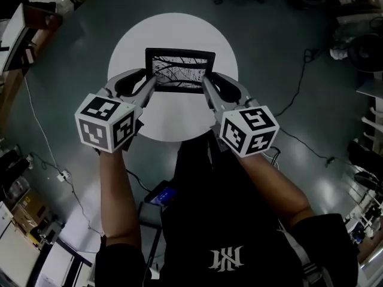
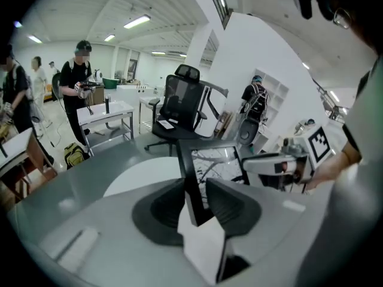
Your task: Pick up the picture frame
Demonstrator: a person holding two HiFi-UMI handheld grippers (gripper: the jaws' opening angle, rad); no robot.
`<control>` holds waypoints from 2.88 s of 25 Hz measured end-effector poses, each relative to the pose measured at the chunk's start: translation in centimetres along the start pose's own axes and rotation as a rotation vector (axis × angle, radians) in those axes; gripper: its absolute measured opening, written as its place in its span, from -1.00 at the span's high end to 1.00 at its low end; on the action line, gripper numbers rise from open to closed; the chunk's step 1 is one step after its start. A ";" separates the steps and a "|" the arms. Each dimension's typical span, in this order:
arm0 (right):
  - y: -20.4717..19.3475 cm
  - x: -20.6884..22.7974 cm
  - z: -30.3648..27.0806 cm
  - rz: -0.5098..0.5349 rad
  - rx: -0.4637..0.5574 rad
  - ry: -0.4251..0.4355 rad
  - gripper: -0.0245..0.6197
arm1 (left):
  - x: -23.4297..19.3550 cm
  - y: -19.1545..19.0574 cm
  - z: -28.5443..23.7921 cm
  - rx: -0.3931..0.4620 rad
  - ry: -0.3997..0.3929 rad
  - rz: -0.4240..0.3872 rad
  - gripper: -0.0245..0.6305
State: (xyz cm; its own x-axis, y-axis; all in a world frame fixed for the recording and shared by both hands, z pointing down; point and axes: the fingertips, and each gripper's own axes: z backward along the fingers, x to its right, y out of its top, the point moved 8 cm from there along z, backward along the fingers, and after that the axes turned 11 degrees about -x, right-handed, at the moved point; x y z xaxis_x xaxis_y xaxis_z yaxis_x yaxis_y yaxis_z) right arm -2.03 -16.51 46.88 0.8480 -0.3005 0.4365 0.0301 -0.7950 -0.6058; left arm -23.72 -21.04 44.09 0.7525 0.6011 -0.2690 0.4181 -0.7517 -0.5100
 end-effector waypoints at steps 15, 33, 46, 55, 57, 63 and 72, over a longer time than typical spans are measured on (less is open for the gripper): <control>10.0 -8.1 10.1 0.255 0.227 0.048 0.75 | 6.0 4.4 15.8 0.268 0.117 -0.036 0.58; 17.7 -20.5 19.6 0.511 0.544 0.171 0.76 | 10.6 4.1 32.5 0.594 0.310 -0.121 0.58; 18.8 -20.0 26.2 0.612 0.701 0.226 0.73 | 16.9 5.2 34.8 0.762 0.405 -0.155 0.61; 18.3 -16.3 30.7 0.595 0.755 0.266 0.73 | 22.9 6.6 33.9 0.811 0.447 -0.198 0.64; 18.0 -15.3 31.8 0.595 0.763 0.283 0.73 | 24.6 6.8 33.6 0.821 0.455 -0.205 0.64; 17.3 -13.8 34.7 0.600 0.799 0.331 0.73 | 28.5 6.7 33.6 0.864 0.480 -0.211 0.65; 15.1 -11.6 37.6 0.606 0.816 0.374 0.73 | 32.8 5.4 32.3 0.884 0.502 -0.205 0.65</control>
State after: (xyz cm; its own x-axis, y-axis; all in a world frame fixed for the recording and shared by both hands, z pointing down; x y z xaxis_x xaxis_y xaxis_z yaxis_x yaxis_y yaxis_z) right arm 8.44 -5.17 7.66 0.6298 -0.7767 0.0072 0.1207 0.0887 -0.9887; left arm -13.22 3.35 6.11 0.9193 0.3601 0.1590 0.1922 -0.0581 -0.9796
